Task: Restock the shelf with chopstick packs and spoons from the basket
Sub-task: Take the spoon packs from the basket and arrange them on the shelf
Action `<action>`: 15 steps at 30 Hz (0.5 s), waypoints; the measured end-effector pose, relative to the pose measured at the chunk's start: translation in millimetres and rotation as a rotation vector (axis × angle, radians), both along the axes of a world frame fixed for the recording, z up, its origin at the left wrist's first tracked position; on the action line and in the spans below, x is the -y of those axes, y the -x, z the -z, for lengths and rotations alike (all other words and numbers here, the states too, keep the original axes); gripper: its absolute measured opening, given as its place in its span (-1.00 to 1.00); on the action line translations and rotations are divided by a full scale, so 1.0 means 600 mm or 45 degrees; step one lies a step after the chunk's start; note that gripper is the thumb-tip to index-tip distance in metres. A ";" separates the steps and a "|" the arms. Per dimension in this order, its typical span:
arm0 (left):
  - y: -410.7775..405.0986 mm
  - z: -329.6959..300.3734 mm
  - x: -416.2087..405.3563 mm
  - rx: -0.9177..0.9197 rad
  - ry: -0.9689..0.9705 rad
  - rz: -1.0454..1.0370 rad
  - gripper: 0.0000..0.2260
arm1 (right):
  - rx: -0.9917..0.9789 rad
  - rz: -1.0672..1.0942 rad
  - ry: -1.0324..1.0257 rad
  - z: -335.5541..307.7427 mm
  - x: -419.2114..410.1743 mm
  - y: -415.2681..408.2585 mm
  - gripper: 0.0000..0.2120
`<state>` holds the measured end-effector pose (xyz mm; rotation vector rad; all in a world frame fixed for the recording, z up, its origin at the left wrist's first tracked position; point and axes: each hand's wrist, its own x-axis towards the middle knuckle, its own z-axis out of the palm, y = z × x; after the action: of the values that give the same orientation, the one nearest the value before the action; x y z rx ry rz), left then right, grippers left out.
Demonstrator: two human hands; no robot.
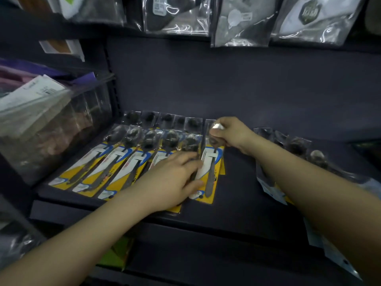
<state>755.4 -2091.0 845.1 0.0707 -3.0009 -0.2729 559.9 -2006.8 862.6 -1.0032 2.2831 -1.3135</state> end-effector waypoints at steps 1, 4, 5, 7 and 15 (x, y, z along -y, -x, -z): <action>-0.007 0.001 0.009 0.072 0.042 0.024 -0.46 | -0.073 0.019 -0.047 0.006 0.005 0.003 -0.90; -0.013 0.005 0.028 0.284 0.130 0.047 -0.41 | -0.417 0.122 -0.274 0.013 0.007 0.005 -0.72; -0.011 0.006 0.032 0.299 0.146 0.060 -0.38 | -0.492 0.145 -0.318 0.012 0.002 -0.002 -0.65; -0.008 0.008 0.037 0.313 0.173 0.090 -0.34 | -0.497 0.176 -0.390 0.012 -0.014 -0.015 -0.56; 0.004 -0.003 0.064 0.436 0.155 0.239 -0.06 | -0.469 -0.171 -0.894 0.029 -0.063 -0.139 -0.06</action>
<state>752.9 -2129.6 846.7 -0.1967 -3.3616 -0.1028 643.0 -1969.3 845.2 -1.1548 2.5751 -0.2195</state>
